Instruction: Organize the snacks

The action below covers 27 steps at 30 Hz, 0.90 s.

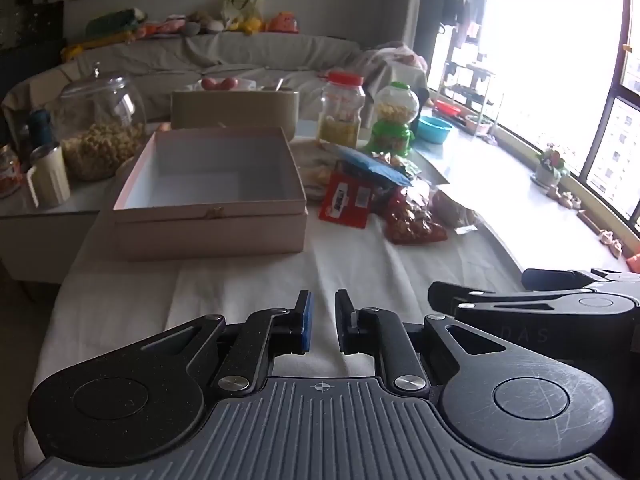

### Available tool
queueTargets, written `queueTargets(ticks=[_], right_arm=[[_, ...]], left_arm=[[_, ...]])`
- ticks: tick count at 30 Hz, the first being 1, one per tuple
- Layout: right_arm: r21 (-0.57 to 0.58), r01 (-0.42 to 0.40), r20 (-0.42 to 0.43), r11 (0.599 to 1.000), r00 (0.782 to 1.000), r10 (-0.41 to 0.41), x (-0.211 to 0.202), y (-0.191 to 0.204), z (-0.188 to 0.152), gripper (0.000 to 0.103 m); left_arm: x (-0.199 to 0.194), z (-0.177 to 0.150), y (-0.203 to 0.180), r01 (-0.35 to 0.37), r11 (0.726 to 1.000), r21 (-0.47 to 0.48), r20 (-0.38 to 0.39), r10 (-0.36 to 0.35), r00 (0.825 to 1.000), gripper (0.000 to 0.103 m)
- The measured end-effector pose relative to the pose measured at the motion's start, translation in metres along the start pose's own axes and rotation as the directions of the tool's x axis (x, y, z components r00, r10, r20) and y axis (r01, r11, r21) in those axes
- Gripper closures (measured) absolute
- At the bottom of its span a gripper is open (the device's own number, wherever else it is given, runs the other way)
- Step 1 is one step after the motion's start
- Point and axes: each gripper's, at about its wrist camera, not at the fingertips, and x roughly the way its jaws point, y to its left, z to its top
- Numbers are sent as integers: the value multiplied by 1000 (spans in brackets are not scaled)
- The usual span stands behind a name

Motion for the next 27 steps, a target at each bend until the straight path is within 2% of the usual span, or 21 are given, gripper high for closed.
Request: queueTargets(ticks=[7,27], right_arm=[[-12,-5,-17,1000,1000,5,-7,-31,-2,0],[-21,-8,-10,1000,1000,8,-7,-28,0,0]], left_arm=[[-1,-2,0,4,1000,-9,-12,-4,1000,88],[-1,-1,5,23,999,-33,-12,-23,1000,88]])
